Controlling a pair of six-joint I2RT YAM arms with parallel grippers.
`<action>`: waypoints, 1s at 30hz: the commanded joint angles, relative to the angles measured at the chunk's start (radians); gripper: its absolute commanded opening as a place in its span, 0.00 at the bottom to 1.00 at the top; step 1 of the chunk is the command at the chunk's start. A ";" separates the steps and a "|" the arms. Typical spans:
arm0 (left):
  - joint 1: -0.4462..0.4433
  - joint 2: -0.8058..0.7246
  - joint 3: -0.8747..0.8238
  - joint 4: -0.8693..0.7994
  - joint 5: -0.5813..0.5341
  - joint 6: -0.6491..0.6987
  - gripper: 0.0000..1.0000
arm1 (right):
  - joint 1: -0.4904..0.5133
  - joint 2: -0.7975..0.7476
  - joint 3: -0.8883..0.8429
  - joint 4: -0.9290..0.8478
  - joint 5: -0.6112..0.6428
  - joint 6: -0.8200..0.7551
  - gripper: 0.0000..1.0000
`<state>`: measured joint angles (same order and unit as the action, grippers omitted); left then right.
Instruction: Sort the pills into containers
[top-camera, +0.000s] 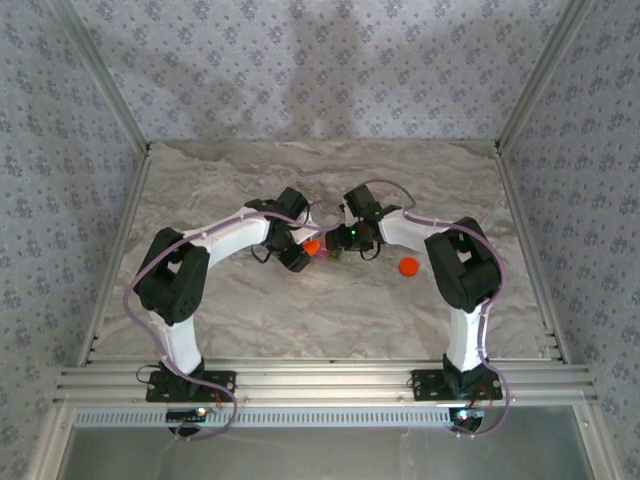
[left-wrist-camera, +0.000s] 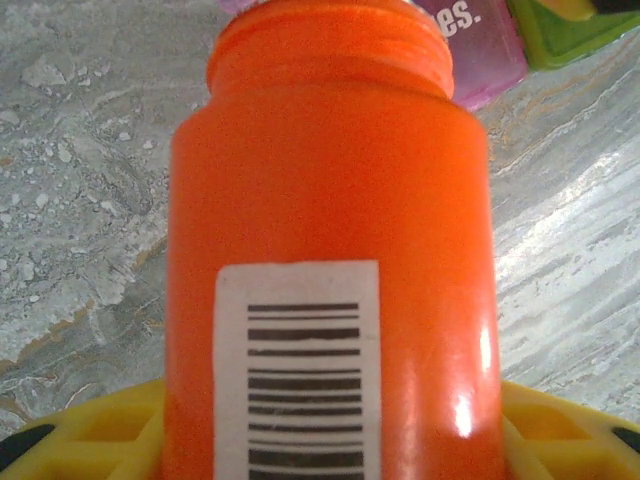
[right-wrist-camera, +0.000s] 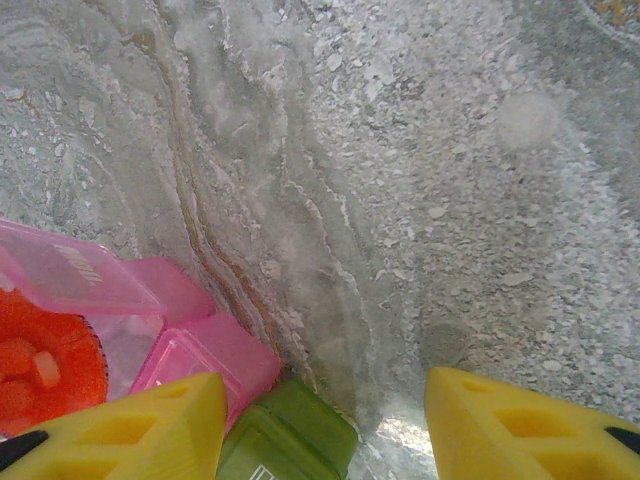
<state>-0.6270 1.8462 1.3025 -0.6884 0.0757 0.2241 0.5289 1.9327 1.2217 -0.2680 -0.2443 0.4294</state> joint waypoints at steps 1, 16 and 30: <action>-0.010 0.011 0.040 -0.052 -0.021 0.027 0.00 | 0.003 0.031 -0.006 -0.027 0.001 0.008 0.56; -0.019 0.053 0.101 -0.105 -0.071 0.057 0.00 | 0.000 0.032 -0.013 -0.023 0.000 0.007 0.57; -0.022 0.064 0.135 -0.134 -0.086 0.078 0.00 | -0.002 0.035 -0.015 -0.019 -0.004 0.009 0.56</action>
<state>-0.6380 1.8881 1.4036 -0.7879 0.0029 0.2806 0.5289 1.9377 1.2217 -0.2562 -0.2520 0.4294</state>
